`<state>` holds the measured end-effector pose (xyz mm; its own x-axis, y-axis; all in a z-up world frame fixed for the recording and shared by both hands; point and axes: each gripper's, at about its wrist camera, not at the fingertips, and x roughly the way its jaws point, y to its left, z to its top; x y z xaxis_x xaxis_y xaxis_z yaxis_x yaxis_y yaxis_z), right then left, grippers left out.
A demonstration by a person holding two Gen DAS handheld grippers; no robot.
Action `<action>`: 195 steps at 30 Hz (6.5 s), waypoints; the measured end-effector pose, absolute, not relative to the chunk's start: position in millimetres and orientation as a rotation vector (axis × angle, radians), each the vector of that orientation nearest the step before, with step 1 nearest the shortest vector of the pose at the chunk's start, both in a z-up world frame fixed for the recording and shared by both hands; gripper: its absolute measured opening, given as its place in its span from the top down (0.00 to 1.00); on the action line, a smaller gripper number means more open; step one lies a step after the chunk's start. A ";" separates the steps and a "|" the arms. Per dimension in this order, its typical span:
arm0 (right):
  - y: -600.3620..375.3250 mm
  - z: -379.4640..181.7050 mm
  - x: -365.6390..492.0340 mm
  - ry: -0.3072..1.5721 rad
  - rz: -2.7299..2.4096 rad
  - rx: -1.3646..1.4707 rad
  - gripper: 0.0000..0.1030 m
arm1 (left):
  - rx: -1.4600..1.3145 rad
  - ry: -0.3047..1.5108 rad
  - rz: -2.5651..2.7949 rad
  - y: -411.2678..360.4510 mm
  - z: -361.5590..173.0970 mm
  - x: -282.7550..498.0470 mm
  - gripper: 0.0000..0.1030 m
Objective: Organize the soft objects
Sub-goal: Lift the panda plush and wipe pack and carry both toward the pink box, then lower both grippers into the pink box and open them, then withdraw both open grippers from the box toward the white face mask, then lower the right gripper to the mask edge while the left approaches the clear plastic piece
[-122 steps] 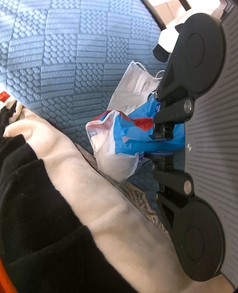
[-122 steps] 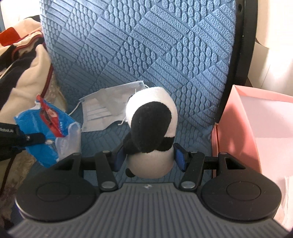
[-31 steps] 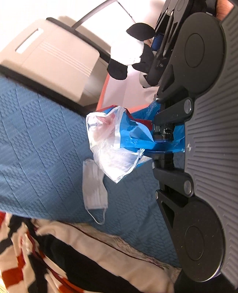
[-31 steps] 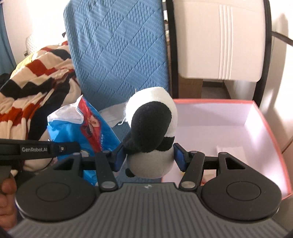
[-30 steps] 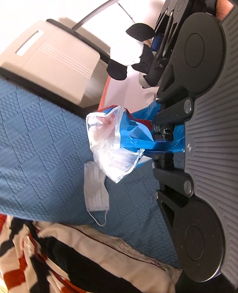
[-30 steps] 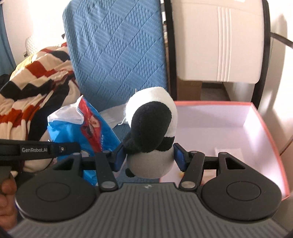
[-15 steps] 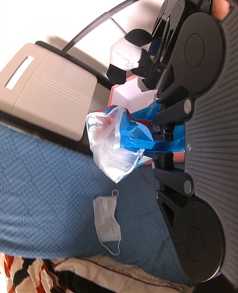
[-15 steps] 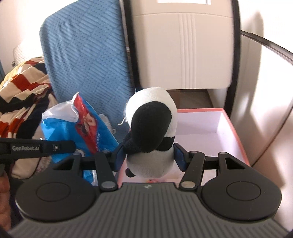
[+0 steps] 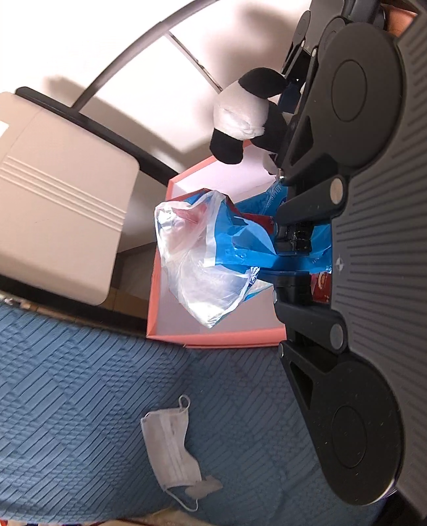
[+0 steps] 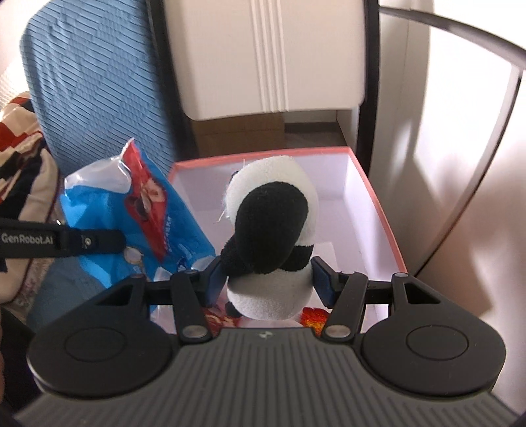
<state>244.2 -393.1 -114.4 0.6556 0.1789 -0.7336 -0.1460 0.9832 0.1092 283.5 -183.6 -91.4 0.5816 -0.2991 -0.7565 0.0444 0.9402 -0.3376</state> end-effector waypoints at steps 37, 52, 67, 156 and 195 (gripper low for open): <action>-444.1 -168.7 260.1 0.937 0.120 0.140 0.27 | -0.185 1.005 -0.225 -236.6 -137.2 301.5 0.30; -416.2 -99.3 225.2 0.786 0.168 0.129 0.27 | -0.173 0.785 -0.212 -202.7 -58.8 257.8 0.30; -365.6 -59.2 185.7 0.704 0.214 0.077 0.27 | -0.186 0.621 -0.187 -146.4 -12.2 199.4 0.30; -171.5 -192.0 258.8 0.664 0.444 0.040 0.27 | -0.290 0.751 0.085 61.0 -205.6 295.7 0.30; -121.0 -261.5 470.5 0.872 0.544 0.121 0.36 | -0.457 1.000 0.247 132.4 -267.4 417.7 0.41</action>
